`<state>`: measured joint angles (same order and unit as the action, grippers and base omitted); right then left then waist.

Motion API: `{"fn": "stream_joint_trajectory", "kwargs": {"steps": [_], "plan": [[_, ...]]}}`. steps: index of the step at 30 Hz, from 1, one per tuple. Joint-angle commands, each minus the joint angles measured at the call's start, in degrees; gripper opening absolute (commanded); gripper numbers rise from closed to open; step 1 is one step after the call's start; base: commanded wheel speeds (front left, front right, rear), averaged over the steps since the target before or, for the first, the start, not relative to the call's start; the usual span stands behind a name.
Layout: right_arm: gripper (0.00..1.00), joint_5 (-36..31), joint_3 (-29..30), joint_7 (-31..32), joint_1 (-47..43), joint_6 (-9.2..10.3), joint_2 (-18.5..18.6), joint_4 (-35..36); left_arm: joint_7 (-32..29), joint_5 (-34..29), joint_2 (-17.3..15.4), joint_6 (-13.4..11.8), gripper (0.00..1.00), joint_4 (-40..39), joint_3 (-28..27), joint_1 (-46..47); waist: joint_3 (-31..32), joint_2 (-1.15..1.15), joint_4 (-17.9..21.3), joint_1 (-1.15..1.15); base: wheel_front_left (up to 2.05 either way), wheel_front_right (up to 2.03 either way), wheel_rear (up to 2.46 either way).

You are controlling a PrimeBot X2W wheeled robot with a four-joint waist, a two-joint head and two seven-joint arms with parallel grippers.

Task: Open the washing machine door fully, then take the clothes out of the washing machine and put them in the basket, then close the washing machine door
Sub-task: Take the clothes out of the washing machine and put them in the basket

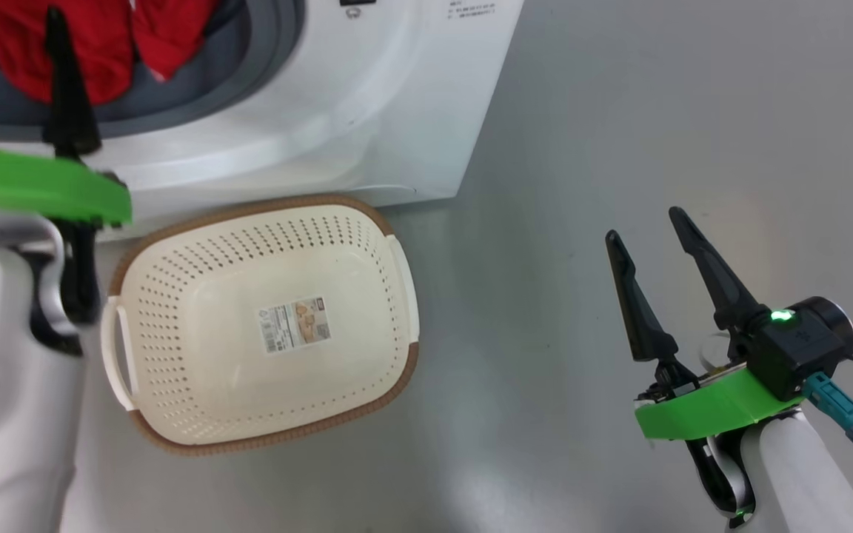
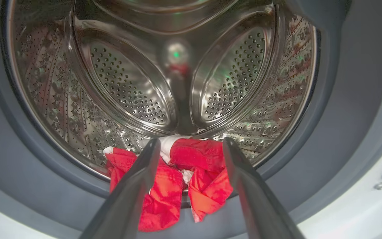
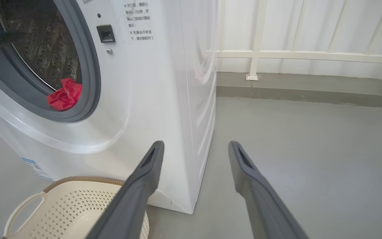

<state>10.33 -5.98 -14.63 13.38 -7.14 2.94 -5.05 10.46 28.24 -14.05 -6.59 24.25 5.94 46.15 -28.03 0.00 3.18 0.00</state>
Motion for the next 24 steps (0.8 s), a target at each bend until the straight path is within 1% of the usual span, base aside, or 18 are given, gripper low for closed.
{"fn": "stream_joint_trajectory", "kwargs": {"steps": [1, 3, 6, 10, 14, 21, 24], "plan": [[1.0, 0.04, -0.89, -0.37, 0.81, -0.35, -0.06, 1.63, -0.75, -0.78, -3.23, 0.1, 1.0, 0.63, -1.11, 3.35, -1.79, 0.0, 0.82, 0.0, 0.0, 0.0, 0.0], [1.0, 0.03, -0.77, -0.37, 1.16, -0.35, -0.06, 1.73, -1.62, -0.72, -3.49, 0.56, 1.0, 2.82, -0.74, 5.58, -2.59, 0.0, 1.13, 0.0, 0.0, 0.0, 0.0], [1.0, 0.06, -0.74, -0.37, 1.47, -0.35, -0.06, 1.7, -2.05, -1.41, -4.0, 0.48, 1.0, 5.01, -0.18, 7.67, -3.32, 0.0, 1.42, 0.0, 0.0, 0.0, 0.0], [1.0, 0.13, -1.17, -0.37, 2.15, -0.35, -0.06, 1.82, -3.39, -3.44, -5.45, -0.12, 1.0, 9.8, 1.26, 11.5, -4.51, 0.0, 2.13, 0.0, 0.0, 0.0, 0.0], [1.0, 0.22, -1.42, -0.37, 2.49, -0.35, -0.06, 1.6, -4.83, -5.33, -6.72, -1.24, 1.0, 14.73, 2.49, 14.83, -5.14, 0.0, 2.77, 0.0, 0.0, 0.0, 0.0], [1.0, 0.91, -2.14, -0.37, 2.75, -0.35, -0.06, 0.63, -9.35, -6.47, -7.92, -1.87, 1.0, 22.27, 4.07, 19.36, -5.59, 0.0, 4.01, 0.0, 0.0, 0.0, 0.0], [1.0, 1.39, -3.1, -0.37, 2.88, -0.35, -0.06, 0.2, -10.04, -6.96, -8.6, -2.34, 1.0, 24.63, 4.45, 21.04, -5.71, 0.0, 4.66, 0.0, 0.0, 0.0, 0.0]]}}
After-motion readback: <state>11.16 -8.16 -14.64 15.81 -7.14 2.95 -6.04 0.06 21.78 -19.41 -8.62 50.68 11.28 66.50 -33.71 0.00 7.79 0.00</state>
